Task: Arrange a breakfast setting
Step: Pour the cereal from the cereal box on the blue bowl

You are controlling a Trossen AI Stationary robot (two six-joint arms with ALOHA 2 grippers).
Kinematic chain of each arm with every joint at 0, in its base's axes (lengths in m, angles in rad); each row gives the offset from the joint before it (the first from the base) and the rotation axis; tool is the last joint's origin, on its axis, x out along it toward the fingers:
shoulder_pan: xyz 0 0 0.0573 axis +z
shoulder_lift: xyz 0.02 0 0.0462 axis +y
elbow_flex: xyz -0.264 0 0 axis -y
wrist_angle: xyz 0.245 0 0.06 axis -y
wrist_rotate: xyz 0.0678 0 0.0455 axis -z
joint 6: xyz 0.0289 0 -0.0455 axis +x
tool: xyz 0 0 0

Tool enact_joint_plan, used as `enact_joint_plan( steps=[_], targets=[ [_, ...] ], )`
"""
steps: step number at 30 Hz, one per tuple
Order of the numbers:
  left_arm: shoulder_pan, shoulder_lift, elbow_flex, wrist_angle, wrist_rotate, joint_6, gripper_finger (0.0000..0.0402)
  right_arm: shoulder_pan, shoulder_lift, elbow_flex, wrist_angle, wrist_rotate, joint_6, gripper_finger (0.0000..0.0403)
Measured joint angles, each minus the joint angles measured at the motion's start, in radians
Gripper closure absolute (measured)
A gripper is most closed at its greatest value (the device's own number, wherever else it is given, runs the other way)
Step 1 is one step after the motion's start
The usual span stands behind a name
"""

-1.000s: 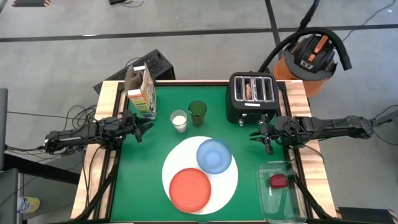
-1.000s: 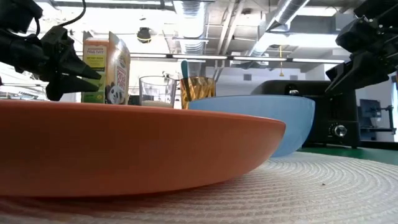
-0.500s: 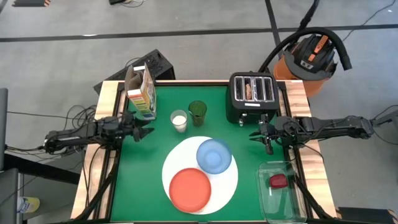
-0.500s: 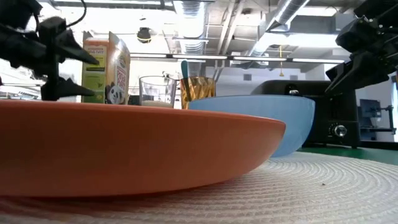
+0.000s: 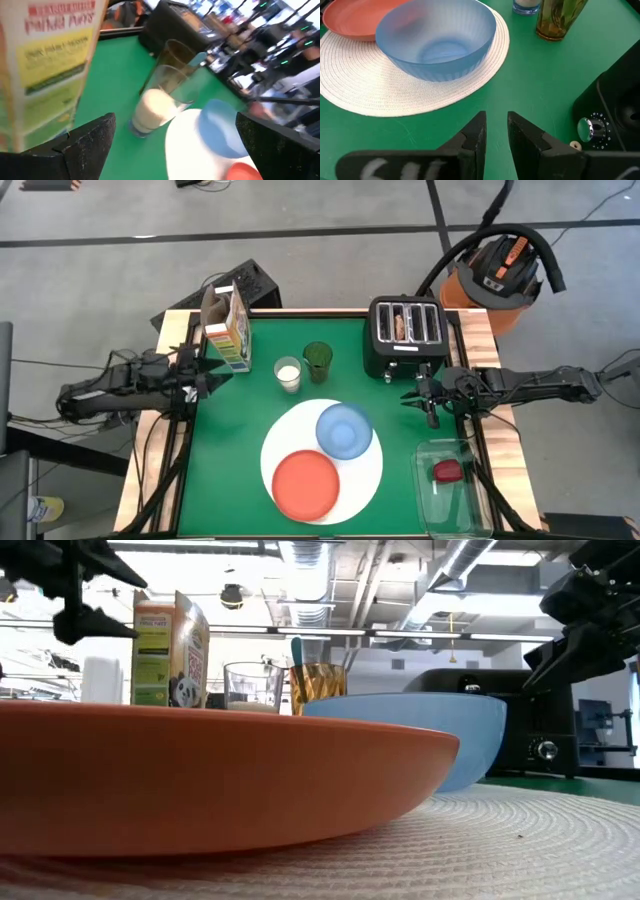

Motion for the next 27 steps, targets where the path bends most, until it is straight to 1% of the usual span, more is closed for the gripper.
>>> enact_joint_plan(
  steps=[2,5,9,11,17,23,27],
  targets=[
    [0.0,0.08,0.065,-0.066,-0.04,-0.013,0.0002,0.0,0.0,0.0,0.0,0.0,0.0,0.0301],
    [0.0,0.197,0.149,-0.182,-0.098,-0.084,0.0002,0.0,0.0,0.0,0.0,0.0,0.0,0.0301],
    [-0.016,0.316,0.234,-0.287,-0.108,-0.164,0.0002,0.0,0.0,0.0,0.0,0.0,0.0,0.0301],
    [-0.036,0.366,0.259,-0.347,-0.13,-0.229,0.0002,0.0,0.0,0.0,0.0,0.0,0.0,0.0301],
    [-0.111,0.477,0.266,-0.421,-0.248,-0.429,0.0002,0.0,0.0,0.0,0.0,0.0,0.0,0.0301],
    [-0.186,0.545,0.263,-0.438,-0.414,-0.543,0.0002,0.0,0.0,0.0,0.0,0.0,0.0,0.0301],
    [-0.211,0.61,0.262,-0.439,-0.471,-0.583,0.0002,0.0,0.0,0.0,0.0,0.0,0.0,0.0301]
  ],
)
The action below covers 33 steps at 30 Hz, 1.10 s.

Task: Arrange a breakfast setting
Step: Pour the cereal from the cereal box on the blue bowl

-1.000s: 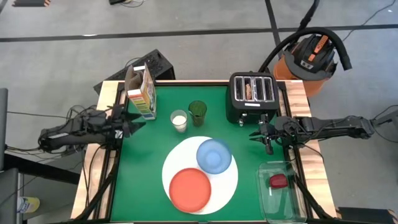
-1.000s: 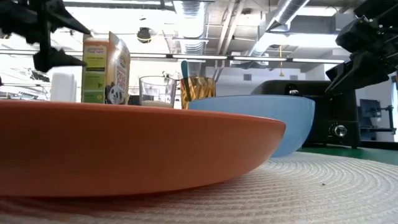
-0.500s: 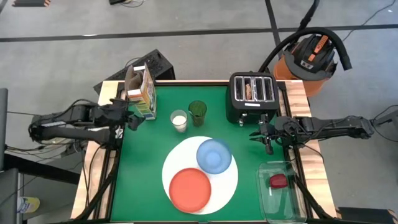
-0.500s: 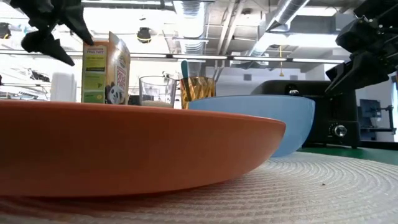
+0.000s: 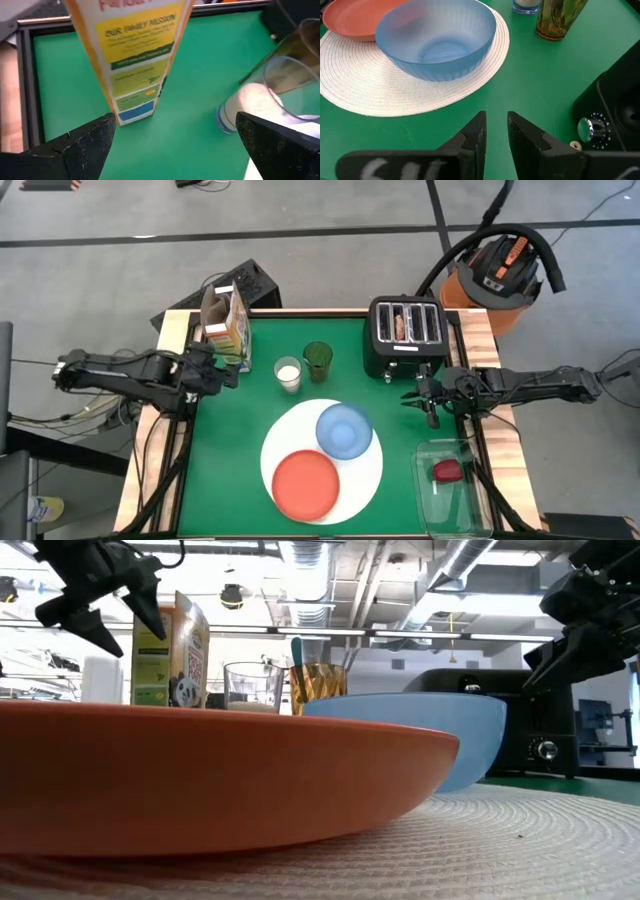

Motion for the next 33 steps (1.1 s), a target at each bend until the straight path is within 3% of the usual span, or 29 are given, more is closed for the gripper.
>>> enact_joint_plan(
  steps=[16,23,33],
  targets=[
    [-0.036,0.183,-0.012,-0.007,-0.154,-0.197,0.0002,0.0,0.0,0.0,0.0,0.0,0.0,0.0301],
    [-0.055,0.185,-0.186,0.16,-0.213,-0.332,0.0002,0.0,0.0,0.0,0.0,0.0,0.0,0.0301],
    [-0.064,0.185,-0.4,0.458,-0.366,-0.254,0.0002,0.0,0.0,0.0,0.0,0.0,0.0,0.0301]
  ],
)
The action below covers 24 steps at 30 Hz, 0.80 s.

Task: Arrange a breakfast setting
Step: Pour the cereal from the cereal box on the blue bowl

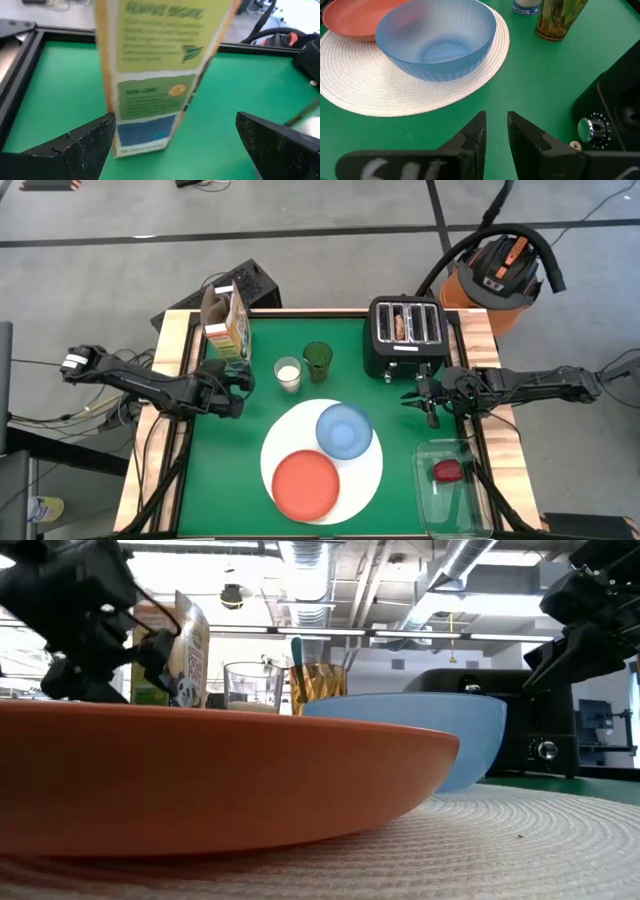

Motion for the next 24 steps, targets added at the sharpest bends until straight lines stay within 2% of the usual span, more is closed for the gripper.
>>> enact_joint_plan(
  steps=[6,9,16,24],
  targets=[
    [0.0,0.0,-0.086,0.09,-0.175,0.044,0.0002,0.0,0.0,0.0,0.0,0.0,0.0,0.0301],
    [0.0,0.0,-0.11,0.149,-0.223,0.074,0.0002,0.0,0.0,0.0,0.0,0.0,0.0,0.0301],
    [0.001,0.0,-0.124,0.172,-0.219,0.047,0.0002,0.0,0.0,0.0,0.0,0.0,0.0,0.0301],
    [0.025,0.0,-0.124,0.187,-0.232,0.106,0.0002,0.0,0.0,0.0,0.0,0.0,0.0,0.0301]
  ],
)
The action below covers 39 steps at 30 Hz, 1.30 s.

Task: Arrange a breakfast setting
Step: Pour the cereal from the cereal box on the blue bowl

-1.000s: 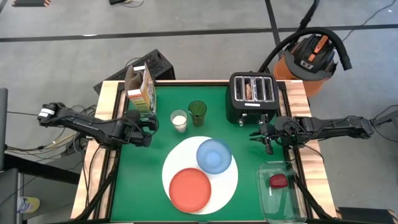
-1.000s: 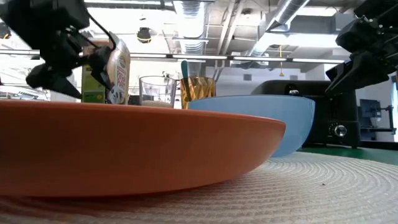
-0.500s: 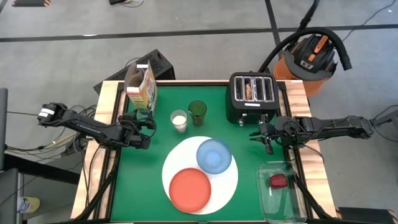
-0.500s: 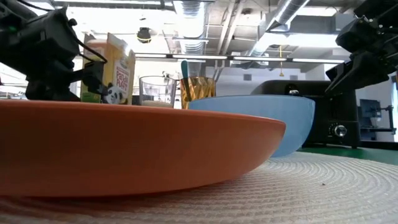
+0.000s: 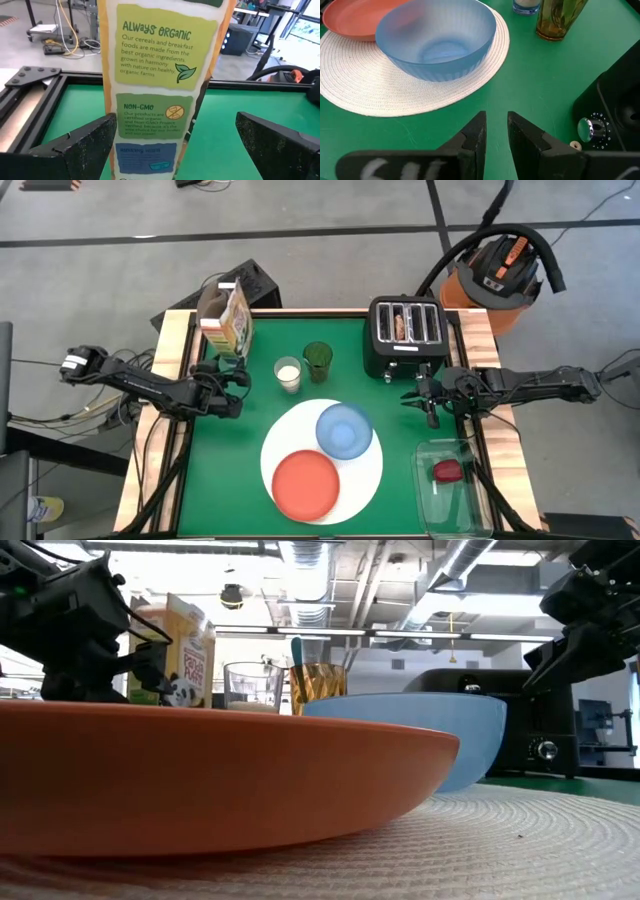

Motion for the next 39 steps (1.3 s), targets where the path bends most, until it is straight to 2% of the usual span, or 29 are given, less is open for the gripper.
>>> enact_joint_plan(
  steps=[7,13,18,21,33,39],
  targets=[
    [0.026,0.0,0.0,0.108,-0.003,0.138,0.0002,0.0,0.0,0.0,0.0,0.0,0.0,0.0301],
    [0.03,0.0,0.0,0.168,0.0,0.174,0.0002,0.0,0.0,0.0,0.0,0.0,0.0,0.0301],
    [0.035,0.0,0.0,0.23,-0.08,0.2,0.0002,0.0,0.0,0.0,0.0,0.0,0.0,0.0301],
    [0.066,0.0,0.0,0.274,-0.082,0.261,0.0002,0.0,0.0,0.0,0.0,0.0,0.0,0.0301],
    [0.247,0.0,0.0,0.518,0.16,0.53,0.0002,0.0,0.0,0.0,0.0,0.0,0.0,0.0301],
    [0.26,0.0,0.0,0.52,0.17,0.529,0.0002,0.0,0.0,0.0,0.0,0.0,0.0,0.0301]
  ],
)
